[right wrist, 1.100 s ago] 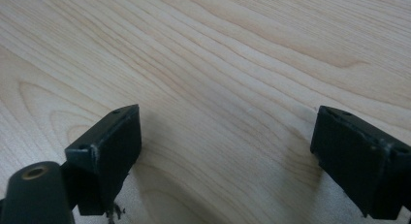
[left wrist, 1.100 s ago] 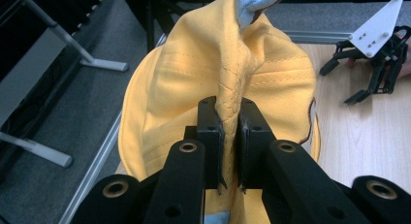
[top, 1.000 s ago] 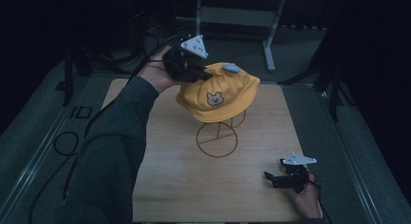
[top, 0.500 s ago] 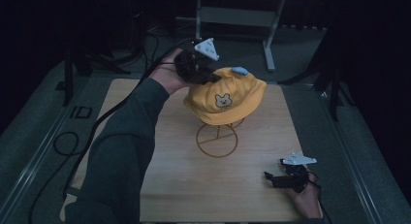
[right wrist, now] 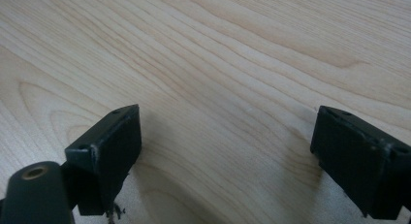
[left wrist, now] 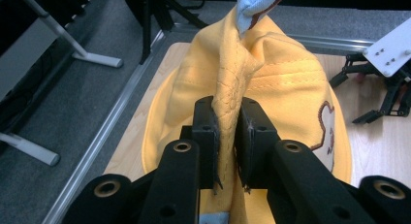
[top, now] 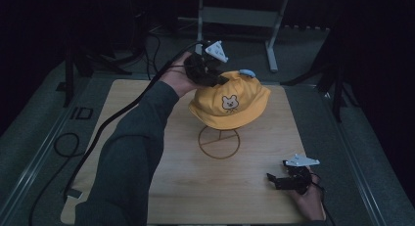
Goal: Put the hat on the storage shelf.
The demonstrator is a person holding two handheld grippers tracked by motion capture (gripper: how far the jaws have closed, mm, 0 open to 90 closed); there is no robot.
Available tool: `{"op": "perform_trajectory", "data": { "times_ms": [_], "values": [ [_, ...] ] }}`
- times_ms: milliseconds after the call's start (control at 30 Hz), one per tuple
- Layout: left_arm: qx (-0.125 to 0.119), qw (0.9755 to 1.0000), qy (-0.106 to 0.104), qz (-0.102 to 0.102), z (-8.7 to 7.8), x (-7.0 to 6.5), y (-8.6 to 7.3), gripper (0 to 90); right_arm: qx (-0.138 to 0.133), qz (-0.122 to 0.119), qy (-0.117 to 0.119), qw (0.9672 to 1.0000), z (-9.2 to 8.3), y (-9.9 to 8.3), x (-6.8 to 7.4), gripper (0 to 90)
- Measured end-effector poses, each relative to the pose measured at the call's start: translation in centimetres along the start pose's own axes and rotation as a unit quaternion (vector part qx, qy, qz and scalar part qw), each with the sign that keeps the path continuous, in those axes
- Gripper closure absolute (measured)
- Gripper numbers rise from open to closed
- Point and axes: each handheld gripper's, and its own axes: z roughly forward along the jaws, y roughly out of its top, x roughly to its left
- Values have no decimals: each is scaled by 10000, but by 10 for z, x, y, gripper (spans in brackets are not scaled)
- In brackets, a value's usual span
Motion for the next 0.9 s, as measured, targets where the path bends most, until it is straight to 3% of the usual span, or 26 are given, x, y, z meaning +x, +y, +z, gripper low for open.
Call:
{"op": "perform_trajectory", "data": {
  "times_ms": [167,333,467,533,733,900],
  "values": [
    [89,9999,-10,66,8,-3,0,764,-1,-2,-1,10000,0,0,0,109],
    [117,9999,42,86,13,-6,-1,604,0,-1,0,10000,0,0,0,109],
    [23,10000,39,26,10,-5,-2,555,-1,-2,0,10000,0,0,0,109],
    [5,10000,13,14,9,-5,-3,573,-1,-1,-1,10000,0,0,0,109],
    [84,9997,119,217,7,-9,-10,764,-1,-2,0,10000,0,0,0,109],
    [107,9997,62,210,4,-10,-17,797,-1,-2,-1,10000,0,0,0,109]
  ]
}}
